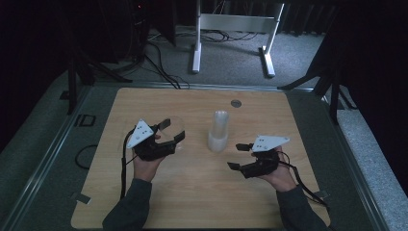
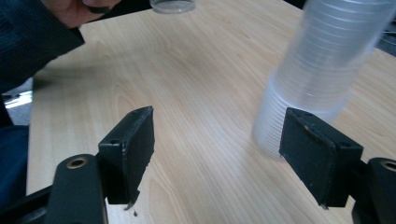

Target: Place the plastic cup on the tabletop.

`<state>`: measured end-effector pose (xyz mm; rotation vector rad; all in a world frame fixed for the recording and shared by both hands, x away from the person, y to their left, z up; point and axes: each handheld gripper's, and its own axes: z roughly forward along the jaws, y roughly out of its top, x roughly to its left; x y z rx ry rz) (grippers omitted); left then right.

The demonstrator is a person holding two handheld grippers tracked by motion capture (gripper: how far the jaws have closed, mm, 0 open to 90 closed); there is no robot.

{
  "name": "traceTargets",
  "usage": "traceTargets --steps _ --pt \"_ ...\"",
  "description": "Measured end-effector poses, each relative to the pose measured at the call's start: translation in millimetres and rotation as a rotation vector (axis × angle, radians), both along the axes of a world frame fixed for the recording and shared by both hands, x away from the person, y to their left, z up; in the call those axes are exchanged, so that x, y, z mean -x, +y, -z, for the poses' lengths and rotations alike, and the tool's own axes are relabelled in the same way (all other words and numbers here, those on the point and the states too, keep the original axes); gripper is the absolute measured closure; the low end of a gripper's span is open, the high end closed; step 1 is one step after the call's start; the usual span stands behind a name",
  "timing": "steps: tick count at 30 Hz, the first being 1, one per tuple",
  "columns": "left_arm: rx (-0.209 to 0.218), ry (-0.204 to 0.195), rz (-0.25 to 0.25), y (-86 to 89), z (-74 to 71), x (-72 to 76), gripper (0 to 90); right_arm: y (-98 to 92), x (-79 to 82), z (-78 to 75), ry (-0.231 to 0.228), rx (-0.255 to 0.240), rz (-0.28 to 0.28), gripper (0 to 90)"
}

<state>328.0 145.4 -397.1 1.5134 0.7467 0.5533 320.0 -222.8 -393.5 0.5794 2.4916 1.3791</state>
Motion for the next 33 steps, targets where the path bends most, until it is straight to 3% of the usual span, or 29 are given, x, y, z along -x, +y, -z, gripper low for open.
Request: traceTargets --steps 8,18,33 --pt "-0.005 -0.001 -0.051 6.9 2.5 -3.6 27.9 -8.4 2.8 0.8 -0.003 -0.022 0.022 26.1" --pt "-0.01 0.001 -0.101 14.4 5.5 -9.0 27.9 -10.4 4.6 7.3 0.006 0.0 0.029 26.1" --pt "-0.02 0.011 -0.182 26.6 19.1 -16.6 28.0 -12.2 4.9 11.7 0.013 -0.016 0.03 26.1"
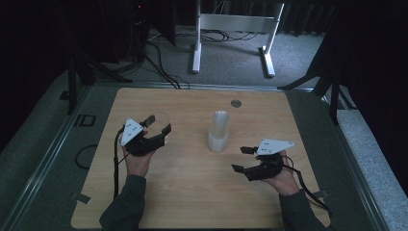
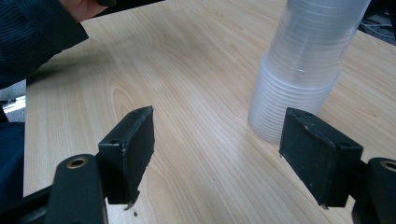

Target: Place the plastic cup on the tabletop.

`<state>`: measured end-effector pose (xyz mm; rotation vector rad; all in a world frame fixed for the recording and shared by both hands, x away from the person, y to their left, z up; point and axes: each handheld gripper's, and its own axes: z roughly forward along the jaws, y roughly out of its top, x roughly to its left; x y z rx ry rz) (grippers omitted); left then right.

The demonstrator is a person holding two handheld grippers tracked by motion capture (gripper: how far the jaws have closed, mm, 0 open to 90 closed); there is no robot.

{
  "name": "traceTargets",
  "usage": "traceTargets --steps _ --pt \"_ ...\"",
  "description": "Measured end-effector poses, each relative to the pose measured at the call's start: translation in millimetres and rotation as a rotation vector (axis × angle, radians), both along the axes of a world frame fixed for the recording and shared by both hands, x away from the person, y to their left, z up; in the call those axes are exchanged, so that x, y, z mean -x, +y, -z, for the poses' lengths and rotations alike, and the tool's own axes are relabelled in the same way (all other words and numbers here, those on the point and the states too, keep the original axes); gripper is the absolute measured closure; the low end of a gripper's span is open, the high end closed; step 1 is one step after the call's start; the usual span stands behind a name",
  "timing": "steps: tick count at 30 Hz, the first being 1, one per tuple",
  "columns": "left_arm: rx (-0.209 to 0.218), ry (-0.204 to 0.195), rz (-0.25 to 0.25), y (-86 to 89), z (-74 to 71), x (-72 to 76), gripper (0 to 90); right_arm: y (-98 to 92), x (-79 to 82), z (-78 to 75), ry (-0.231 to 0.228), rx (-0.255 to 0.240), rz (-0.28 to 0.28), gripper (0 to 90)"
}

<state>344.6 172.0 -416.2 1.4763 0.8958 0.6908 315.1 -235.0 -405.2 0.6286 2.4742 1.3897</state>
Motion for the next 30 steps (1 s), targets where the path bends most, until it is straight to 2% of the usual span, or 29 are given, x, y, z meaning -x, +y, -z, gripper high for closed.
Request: traceTargets --steps 14,30 --pt "-0.011 0.036 -0.068 6.4 17.5 -12.5 28.0 -2.2 0.1 0.8 0.003 -0.009 0.003 26.1" --pt "-0.005 0.07 -0.105 11.9 32.9 -21.0 28.1 -2.3 -0.4 3.8 0.011 -0.009 0.0 26.1"
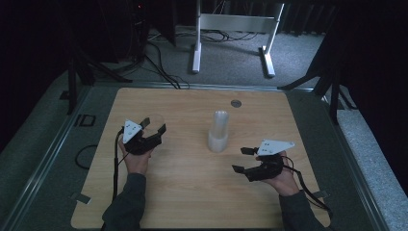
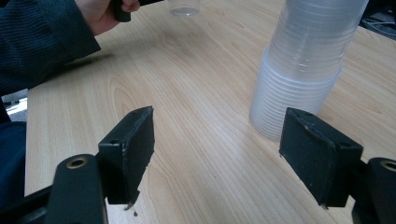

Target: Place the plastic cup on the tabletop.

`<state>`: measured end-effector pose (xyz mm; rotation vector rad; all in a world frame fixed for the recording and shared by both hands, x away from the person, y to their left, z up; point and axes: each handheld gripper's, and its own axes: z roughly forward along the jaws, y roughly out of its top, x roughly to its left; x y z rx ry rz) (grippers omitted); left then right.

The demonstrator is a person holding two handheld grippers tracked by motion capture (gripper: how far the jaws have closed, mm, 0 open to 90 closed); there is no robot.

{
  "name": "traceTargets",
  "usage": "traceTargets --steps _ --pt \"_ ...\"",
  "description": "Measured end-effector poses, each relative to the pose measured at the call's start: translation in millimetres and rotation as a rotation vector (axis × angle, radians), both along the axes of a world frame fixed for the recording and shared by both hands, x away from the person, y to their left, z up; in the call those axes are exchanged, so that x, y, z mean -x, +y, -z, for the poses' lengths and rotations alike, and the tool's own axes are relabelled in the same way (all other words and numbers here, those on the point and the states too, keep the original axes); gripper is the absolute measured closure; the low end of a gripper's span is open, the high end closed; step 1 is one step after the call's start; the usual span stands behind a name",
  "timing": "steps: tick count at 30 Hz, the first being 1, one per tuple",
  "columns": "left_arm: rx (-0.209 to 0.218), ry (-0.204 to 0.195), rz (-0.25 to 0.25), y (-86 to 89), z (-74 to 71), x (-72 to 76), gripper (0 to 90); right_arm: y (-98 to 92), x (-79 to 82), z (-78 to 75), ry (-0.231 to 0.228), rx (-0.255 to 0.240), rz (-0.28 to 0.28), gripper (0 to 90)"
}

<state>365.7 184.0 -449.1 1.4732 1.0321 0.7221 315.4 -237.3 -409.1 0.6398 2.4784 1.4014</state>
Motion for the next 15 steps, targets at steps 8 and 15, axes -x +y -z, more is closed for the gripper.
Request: traceTargets --steps 8,15 --pt "-0.005 0.017 0.0 -0.2 5.3 -4.2 28.1 -1.2 0.0 0.2 -0.001 -0.003 0.002 26.1" --pt "-0.007 0.041 0.001 -0.8 11.9 -9.8 28.1 -1.6 0.3 -0.2 -0.003 -0.007 0.002 26.1"
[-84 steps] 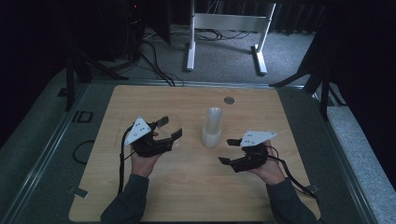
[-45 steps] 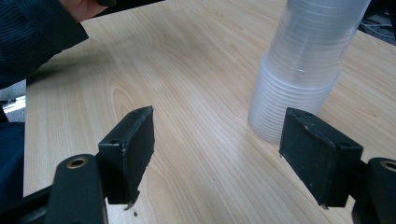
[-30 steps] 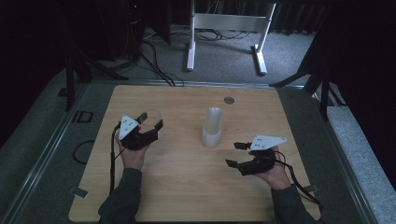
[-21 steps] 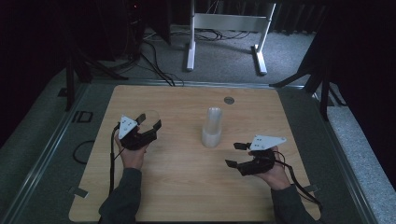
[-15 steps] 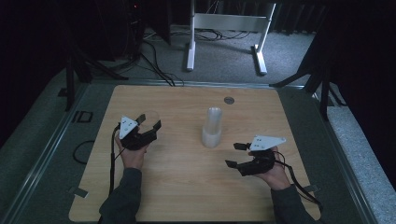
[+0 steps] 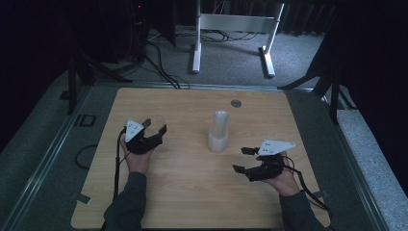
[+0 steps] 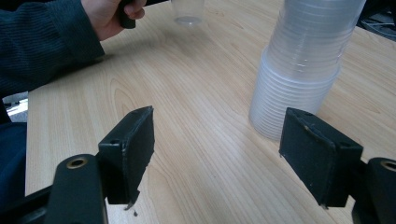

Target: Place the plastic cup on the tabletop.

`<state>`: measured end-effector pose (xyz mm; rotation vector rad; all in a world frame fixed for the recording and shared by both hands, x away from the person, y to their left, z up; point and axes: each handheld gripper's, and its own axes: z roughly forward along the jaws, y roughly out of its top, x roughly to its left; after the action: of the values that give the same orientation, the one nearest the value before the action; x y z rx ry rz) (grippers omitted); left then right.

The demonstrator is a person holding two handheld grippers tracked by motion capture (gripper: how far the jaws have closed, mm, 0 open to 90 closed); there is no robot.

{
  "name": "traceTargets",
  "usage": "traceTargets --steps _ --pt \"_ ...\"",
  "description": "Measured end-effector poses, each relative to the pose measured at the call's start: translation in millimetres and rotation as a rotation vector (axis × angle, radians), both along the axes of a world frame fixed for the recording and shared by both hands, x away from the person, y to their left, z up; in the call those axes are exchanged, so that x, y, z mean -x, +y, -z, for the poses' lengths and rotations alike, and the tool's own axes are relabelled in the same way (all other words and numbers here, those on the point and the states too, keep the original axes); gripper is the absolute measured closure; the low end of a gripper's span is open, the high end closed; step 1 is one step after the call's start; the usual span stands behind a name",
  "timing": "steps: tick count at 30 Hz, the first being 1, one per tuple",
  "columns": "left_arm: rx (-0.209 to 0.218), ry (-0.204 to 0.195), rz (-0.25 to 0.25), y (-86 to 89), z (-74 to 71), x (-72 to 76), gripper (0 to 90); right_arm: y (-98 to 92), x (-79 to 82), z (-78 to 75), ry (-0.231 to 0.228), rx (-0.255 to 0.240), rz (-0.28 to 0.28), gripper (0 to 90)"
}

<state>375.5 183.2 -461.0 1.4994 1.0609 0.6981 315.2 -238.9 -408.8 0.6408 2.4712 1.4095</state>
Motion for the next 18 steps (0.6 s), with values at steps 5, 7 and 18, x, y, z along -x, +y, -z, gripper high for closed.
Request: traceTargets --steps 5,7,18 --pt "-0.003 0.017 -0.007 -0.4 4.1 -2.9 28.0 0.0 0.1 0.0 0.0 0.0 0.0 26.1" --pt "-0.011 0.025 -0.008 -1.1 6.0 -4.2 28.0 -0.1 0.1 0.1 -0.001 0.0 -0.001 26.1" --pt "-0.079 0.032 -0.043 -5.9 14.5 -8.9 27.7 -0.6 0.2 -0.3 -0.003 -0.005 -0.005 26.1"
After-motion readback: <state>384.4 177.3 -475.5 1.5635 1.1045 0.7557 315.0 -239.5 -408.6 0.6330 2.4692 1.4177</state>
